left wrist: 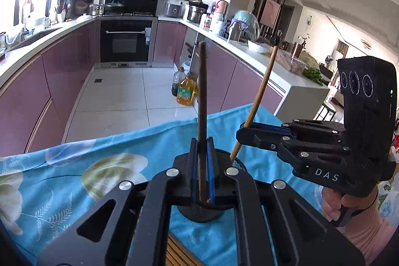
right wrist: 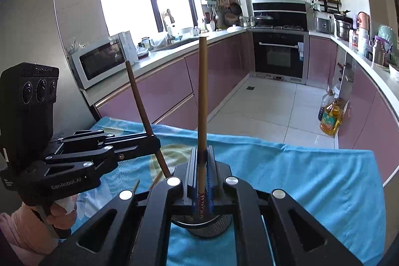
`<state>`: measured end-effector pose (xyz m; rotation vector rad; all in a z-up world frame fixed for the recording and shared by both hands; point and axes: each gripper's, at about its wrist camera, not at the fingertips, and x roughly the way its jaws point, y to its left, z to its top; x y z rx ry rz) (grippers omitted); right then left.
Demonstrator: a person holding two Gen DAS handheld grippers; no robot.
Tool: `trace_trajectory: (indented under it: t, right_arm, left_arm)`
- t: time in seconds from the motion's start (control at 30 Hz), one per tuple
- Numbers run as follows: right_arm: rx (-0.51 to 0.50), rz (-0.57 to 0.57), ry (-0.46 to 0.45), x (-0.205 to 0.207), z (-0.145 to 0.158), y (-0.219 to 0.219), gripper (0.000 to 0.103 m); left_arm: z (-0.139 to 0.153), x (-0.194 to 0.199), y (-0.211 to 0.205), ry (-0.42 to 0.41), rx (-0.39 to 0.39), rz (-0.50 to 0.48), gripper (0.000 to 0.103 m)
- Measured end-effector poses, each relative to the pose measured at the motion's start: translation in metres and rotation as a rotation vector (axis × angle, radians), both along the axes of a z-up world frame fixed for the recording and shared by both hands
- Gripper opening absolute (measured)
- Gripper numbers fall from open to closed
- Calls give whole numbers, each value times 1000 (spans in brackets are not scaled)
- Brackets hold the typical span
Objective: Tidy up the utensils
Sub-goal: 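Lift the chopstick upright with the right tool over the mesh holder, then lower the chopstick into the mesh holder and open the right tool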
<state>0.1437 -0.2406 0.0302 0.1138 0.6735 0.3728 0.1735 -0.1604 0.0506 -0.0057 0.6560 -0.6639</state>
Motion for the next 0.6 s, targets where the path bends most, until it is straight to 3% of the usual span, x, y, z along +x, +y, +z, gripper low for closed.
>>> trace_trajectory:
  t: [0.47,0.6]
  right_arm:
    - [10,-55,66,24,-19,0,8]
    - [11,-63,53,21,-18,2,14]
  left_arm:
    - [-31,33,-2,55,18,43,8]
    - [-34,32,4,45,14,64,22]
